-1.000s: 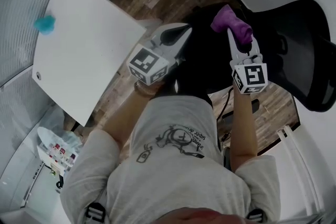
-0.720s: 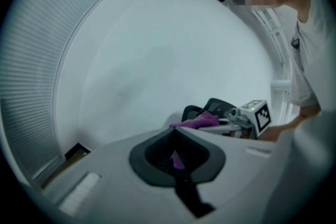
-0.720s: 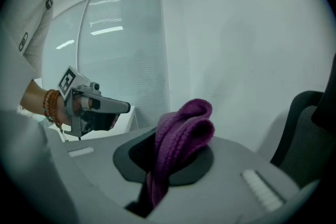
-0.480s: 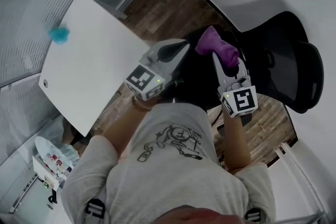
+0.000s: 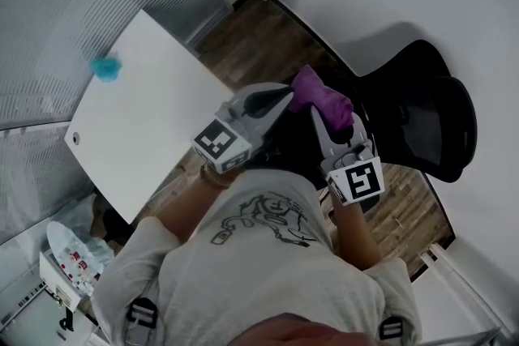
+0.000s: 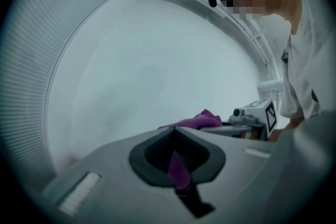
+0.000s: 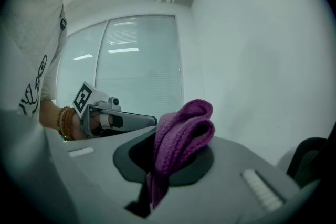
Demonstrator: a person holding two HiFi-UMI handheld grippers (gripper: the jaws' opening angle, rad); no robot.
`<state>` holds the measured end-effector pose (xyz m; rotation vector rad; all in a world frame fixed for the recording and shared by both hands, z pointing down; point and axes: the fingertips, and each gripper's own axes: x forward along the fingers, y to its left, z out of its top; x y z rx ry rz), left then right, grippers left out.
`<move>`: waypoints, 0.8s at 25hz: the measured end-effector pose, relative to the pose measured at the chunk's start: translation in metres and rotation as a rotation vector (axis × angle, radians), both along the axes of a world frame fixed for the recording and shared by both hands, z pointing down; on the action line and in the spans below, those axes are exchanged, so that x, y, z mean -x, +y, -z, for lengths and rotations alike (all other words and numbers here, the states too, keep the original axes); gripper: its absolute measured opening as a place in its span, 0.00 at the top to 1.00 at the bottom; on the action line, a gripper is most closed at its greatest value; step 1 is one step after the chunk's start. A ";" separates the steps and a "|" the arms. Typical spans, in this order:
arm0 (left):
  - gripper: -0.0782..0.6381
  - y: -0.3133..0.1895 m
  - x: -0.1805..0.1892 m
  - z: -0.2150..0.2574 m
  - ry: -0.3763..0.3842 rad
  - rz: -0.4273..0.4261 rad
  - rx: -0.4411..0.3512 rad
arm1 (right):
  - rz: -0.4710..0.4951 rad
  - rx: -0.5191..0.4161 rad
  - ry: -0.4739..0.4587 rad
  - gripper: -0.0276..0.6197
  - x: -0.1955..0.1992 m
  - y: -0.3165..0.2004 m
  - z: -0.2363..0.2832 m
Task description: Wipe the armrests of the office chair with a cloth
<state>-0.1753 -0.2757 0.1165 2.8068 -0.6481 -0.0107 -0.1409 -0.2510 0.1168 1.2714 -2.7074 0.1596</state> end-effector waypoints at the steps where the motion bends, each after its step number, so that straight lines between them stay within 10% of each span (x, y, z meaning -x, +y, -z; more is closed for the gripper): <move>1: 0.89 0.002 0.002 0.005 -0.002 -0.001 -0.011 | 0.003 -0.012 -0.004 0.92 0.002 0.003 0.007; 20: 0.89 0.034 0.001 0.058 0.026 -0.032 -0.067 | 0.003 -0.082 -0.045 0.91 0.011 0.034 0.063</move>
